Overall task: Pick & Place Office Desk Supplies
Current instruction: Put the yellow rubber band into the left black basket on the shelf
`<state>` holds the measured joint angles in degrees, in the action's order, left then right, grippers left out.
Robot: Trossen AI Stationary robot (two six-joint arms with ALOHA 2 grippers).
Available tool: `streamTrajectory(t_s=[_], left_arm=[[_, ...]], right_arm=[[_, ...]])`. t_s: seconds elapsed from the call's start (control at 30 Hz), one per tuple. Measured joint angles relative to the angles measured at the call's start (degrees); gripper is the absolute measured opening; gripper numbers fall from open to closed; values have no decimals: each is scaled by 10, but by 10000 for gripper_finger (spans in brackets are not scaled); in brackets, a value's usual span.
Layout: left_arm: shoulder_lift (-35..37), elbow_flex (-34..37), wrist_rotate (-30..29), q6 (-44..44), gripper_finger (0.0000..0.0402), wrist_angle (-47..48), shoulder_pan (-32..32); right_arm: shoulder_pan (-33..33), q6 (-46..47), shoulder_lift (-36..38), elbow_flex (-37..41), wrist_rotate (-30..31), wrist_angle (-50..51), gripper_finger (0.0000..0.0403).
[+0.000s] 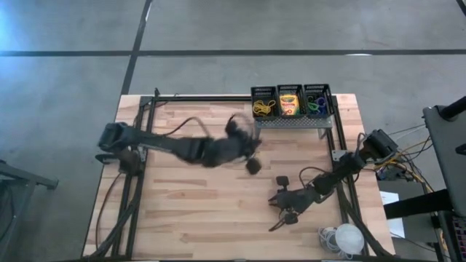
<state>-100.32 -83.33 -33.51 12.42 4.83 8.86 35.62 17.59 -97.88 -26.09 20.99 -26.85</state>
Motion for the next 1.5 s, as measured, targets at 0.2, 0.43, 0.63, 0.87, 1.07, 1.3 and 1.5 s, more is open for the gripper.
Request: streamTrajectory(t_s=[0.2, 0.43, 0.63, 0.87, 1.07, 1.3, 1.5], left_arm=[[-86, -133, 5, -75, 3, 34, -97], [-149, -186, 81, -94, 5, 43, -190], [-183, -182, 86, -90, 5, 62, -219], [-191, -183, 95, -76, 35, 76, -229], [-188, -185, 103, -39, 122, 84, -239], [-174, -243, 109, -25, 170, 197, -237], [-153, -319, 126, -3, 156, 390, -217]], right_arm=[[2, -12, 11, 1, 0, 5, 59], [4, -19, 6, 3, 5, 1, 58], [5, -20, 6, 5, 5, 1, 61], [5, -22, 6, 6, 5, 1, 62], [5, -22, 6, 6, 5, 1, 57], [5, -22, 6, 7, 5, 3, 57], [5, -22, 6, 8, 5, 3, 57]])
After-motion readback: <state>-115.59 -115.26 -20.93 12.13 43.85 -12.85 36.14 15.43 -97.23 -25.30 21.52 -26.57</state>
